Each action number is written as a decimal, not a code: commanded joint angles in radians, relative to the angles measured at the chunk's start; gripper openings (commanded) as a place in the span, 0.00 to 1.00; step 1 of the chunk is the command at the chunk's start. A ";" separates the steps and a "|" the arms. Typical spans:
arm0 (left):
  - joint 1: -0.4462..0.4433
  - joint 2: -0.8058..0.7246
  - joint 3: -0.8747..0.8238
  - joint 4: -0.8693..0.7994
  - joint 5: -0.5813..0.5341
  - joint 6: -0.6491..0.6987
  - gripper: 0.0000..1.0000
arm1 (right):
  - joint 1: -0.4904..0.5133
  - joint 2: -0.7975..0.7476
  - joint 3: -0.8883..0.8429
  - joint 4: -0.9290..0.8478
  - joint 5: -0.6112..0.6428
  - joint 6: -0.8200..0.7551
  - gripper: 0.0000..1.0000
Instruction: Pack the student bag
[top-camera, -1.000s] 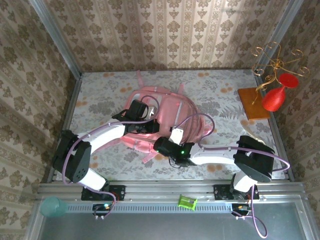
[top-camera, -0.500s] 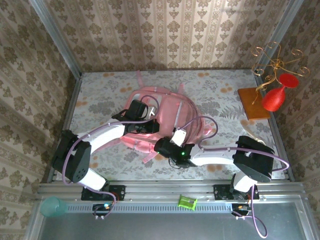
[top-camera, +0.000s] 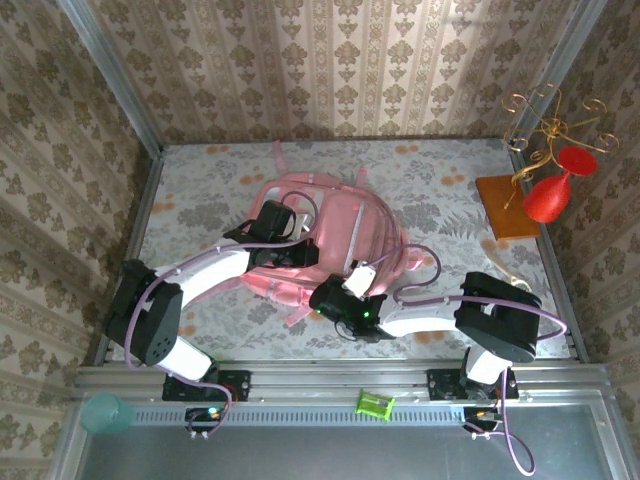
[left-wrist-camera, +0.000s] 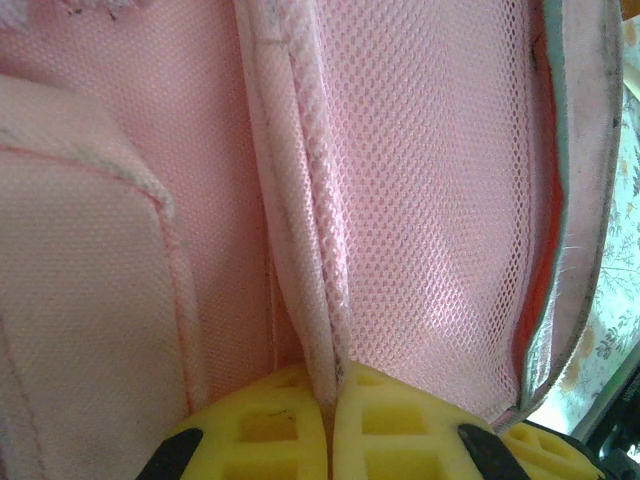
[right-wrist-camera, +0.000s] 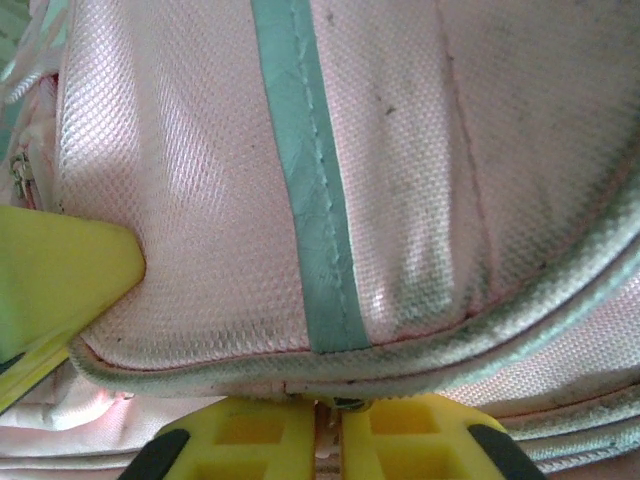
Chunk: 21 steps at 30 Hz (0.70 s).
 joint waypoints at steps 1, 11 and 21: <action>-0.001 -0.021 -0.016 -0.002 0.045 0.021 0.00 | -0.009 0.001 -0.008 -0.008 0.087 0.017 0.08; 0.040 -0.033 -0.030 -0.009 -0.002 0.048 0.00 | -0.009 -0.131 -0.057 -0.132 -0.020 -0.068 0.00; 0.060 -0.031 -0.027 -0.038 -0.046 0.109 0.00 | -0.059 -0.252 -0.094 -0.355 -0.112 -0.178 0.00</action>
